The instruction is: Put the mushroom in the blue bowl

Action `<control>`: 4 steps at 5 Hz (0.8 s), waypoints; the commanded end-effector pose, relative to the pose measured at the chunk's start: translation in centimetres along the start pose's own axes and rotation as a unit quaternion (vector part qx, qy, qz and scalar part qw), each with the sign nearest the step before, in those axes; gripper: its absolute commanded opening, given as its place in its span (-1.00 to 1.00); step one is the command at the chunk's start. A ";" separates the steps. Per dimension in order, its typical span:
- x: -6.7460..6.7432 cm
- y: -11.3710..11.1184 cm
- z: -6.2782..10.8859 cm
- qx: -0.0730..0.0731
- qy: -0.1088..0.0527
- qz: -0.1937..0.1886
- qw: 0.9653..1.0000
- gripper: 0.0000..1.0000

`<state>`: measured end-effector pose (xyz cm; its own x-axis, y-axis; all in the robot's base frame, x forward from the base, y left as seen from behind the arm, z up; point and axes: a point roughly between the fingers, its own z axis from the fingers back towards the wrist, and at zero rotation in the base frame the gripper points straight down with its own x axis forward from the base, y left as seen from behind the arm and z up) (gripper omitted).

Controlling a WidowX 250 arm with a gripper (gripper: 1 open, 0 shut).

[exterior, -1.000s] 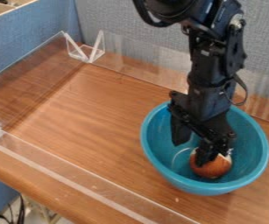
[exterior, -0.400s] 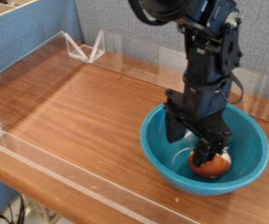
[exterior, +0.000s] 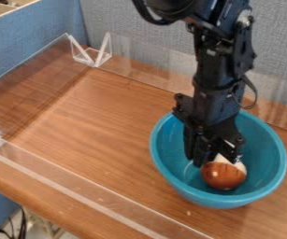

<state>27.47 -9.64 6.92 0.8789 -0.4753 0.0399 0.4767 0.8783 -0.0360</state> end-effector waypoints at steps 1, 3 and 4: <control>0.4 0.5 2.2 0.009 -0.032 0.000 0.999 1.00; 0.4 0.8 2.5 0.011 -0.035 0.004 0.999 1.00; 0.4 1.0 2.2 0.011 -0.035 0.007 0.999 1.00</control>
<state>27.60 -9.07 7.77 0.8823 -0.4668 0.0599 0.4688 0.8829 -0.0255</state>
